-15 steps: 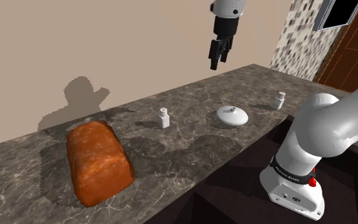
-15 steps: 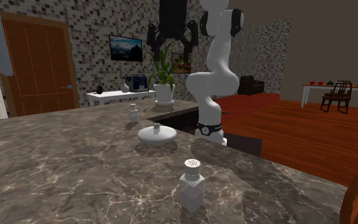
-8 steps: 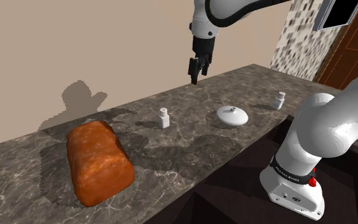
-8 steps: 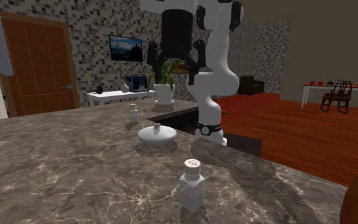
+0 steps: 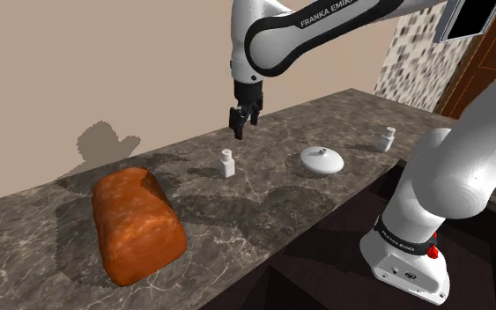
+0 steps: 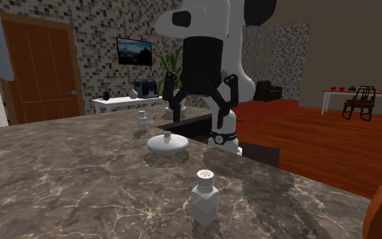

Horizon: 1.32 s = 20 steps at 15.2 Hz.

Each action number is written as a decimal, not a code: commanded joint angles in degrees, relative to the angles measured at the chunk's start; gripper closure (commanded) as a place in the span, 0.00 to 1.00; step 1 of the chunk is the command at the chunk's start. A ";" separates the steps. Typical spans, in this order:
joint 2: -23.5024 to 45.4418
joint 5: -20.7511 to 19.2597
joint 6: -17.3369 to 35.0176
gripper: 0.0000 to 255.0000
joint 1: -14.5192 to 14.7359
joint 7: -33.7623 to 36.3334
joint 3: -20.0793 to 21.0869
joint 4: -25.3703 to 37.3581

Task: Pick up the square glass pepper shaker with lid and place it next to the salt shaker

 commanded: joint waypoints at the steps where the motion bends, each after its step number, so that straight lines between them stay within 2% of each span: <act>1: 3.69 -0.35 2.73 0.00 0.38 0.92 0.81 1.09; 5: 11.49 -1.64 7.01 0.00 1.29 3.28 2.42 4.65; 13: 14.93 -2.60 12.71 0.00 1.16 3.93 2.31 2.34; 20: 14.93 -2.60 12.71 0.00 1.16 3.93 2.31 2.34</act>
